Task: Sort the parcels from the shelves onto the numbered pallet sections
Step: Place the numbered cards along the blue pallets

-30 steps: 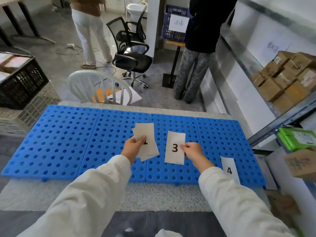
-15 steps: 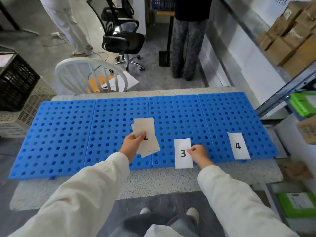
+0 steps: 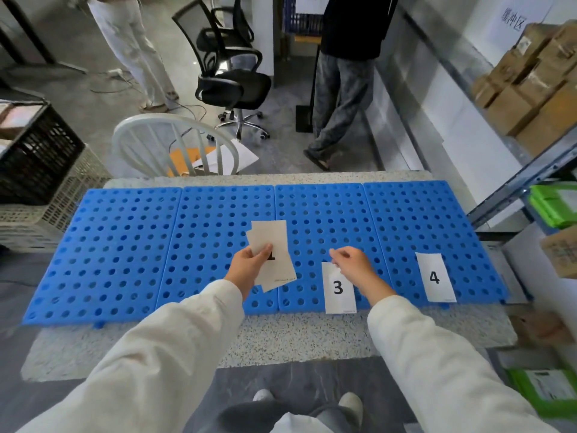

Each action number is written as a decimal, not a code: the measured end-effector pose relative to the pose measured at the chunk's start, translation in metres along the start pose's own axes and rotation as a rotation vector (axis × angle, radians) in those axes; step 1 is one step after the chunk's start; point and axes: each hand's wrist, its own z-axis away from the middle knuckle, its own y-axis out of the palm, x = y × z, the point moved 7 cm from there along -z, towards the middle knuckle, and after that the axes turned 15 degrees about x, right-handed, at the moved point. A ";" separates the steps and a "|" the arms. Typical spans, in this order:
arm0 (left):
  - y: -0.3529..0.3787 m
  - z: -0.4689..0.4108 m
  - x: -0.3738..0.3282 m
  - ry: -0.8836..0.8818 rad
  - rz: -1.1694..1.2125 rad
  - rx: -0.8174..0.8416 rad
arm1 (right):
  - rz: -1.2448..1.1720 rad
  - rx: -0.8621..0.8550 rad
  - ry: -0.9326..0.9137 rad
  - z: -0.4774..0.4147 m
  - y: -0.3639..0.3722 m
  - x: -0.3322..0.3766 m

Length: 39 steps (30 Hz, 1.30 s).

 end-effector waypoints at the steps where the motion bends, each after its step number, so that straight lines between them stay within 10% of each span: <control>1: -0.002 0.002 -0.004 0.010 0.008 -0.007 | -0.062 0.104 -0.036 0.002 0.011 0.020; 23: -0.104 0.077 -0.047 0.229 0.258 -0.180 | -0.210 0.286 -0.330 0.007 0.124 0.187; 39: -0.122 0.048 0.043 -0.021 -0.190 -0.352 | -0.148 0.338 -0.244 -0.029 0.115 0.166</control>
